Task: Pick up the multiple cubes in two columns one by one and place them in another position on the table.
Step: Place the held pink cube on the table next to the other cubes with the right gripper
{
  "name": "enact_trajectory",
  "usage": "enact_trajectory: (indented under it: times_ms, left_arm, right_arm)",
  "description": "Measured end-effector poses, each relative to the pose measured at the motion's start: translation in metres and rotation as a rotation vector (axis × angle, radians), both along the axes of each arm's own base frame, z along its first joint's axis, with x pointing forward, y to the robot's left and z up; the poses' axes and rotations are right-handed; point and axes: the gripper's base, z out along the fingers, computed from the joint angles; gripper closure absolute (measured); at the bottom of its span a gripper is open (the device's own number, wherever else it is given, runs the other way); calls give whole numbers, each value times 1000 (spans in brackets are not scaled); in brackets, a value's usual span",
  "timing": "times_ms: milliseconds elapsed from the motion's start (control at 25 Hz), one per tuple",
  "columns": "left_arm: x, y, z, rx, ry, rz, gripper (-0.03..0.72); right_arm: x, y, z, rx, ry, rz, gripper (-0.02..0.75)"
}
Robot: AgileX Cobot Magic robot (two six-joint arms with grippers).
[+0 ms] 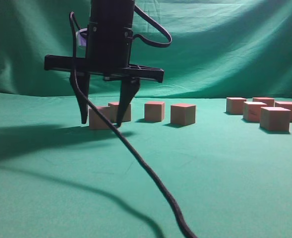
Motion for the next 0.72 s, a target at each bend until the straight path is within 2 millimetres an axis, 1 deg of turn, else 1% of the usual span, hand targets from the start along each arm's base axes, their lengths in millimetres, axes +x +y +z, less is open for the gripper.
enact_trajectory:
  times_ms: [40,160,320,360,400,520,680,720]
  left_arm:
    - [0,0,0,0,0,0,688]
    - [0,0,0,0,0,0,688]
    - [0,0,0,0,0,0,688]
    - [0,0,0,0,0,0,688]
    - [0,0,0,0,0,0,688]
    - [0,0,0,0,0,0,688]
    - [0,0,0,0,0,0,688]
    - [0,0,0,0,0,0,688]
  right_arm:
    - [0,0,0,-9,9,2,347]
    - [0,0,9,-26,24,10,227]
    - [4,3,37,-12,-5,30,232]
    - [6,5,46,3,-30,45,192]
    - [7,6,53,14,-52,59,211]
    - [8,6,83,57,-124,109,211]
    - [-3,-4,133,87,-226,222,211]
    - [-8,-9,151,98,-263,253,211]
